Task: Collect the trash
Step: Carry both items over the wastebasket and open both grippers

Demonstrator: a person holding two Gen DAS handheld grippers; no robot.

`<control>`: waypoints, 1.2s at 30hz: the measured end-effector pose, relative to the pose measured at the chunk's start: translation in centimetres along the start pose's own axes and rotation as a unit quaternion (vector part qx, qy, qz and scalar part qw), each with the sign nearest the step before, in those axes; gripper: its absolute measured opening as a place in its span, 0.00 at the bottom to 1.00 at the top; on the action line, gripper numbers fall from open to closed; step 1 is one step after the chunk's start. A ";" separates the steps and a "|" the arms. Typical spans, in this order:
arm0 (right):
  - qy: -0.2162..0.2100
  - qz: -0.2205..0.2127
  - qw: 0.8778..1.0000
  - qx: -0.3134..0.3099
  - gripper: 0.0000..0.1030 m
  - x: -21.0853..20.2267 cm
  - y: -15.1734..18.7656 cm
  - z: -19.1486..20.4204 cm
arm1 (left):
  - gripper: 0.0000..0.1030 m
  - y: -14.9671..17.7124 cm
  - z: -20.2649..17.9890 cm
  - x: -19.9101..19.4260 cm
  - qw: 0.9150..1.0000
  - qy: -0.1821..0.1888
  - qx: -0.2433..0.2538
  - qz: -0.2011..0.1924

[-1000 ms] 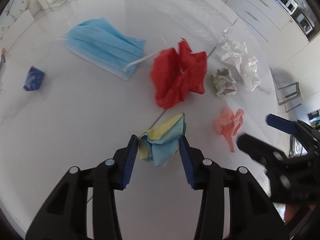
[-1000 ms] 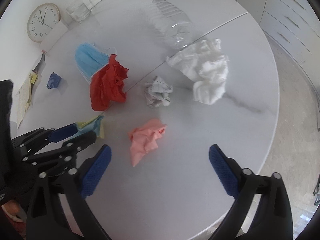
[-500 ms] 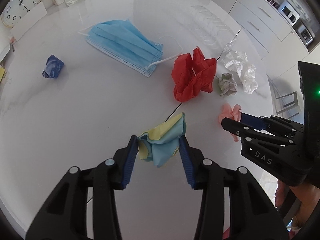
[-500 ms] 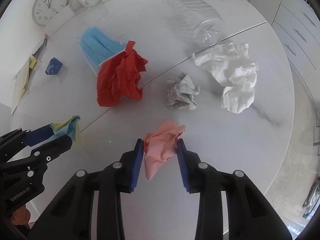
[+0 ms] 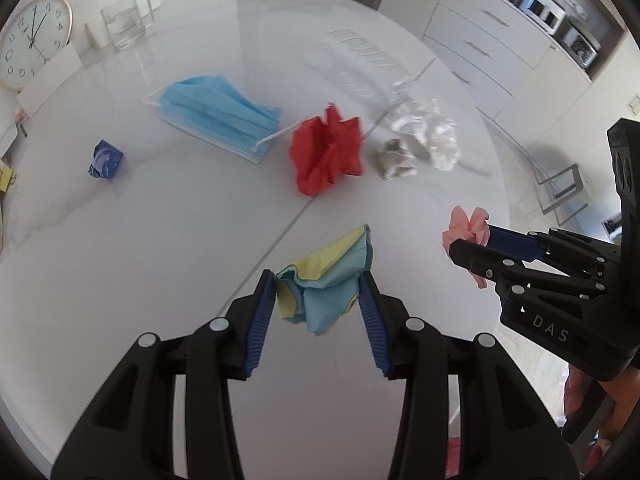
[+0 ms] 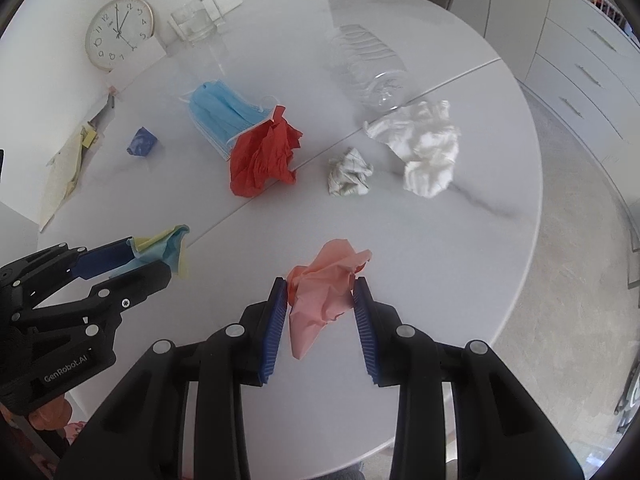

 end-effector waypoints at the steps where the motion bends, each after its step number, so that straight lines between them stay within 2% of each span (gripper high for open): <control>1: 0.001 -0.003 1.000 0.005 0.34 -0.4 0.7 -0.3 | 0.41 0.3 -0.4 -0.3 1.000 0.000 0.006 -0.002; 7: 0.009 -0.019 0.999 0.042 0.34 -2.9 5.5 -1.7 | 0.41 2.7 -3.5 -1.8 0.998 0.013 0.053 -0.010; 14: 0.022 -0.016 0.996 0.081 0.34 -4.1 10.5 -4.0 | 0.41 5.3 -7.3 -2.1 0.995 0.032 0.097 0.000; 23: 0.023 -0.023 0.995 0.099 0.34 -5.3 13.4 -6.2 | 0.41 7.3 -10.9 -1.9 0.992 0.030 0.124 0.011; 36: 0.028 -0.018 0.992 0.124 0.34 -6.5 17.2 -13.2 | 0.41 8.8 -18.0 -0.2 0.989 0.034 0.143 0.033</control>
Point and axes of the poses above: each gripper's, at about its wrist camera, not at the fingertips, and x roughly the way its jaws point, z to its left, y to its underside, the point moved 1 cm from there along x, roughly the way its jaws point, and after that the axes turned 7 degrees about z, right-handed, at the moved point
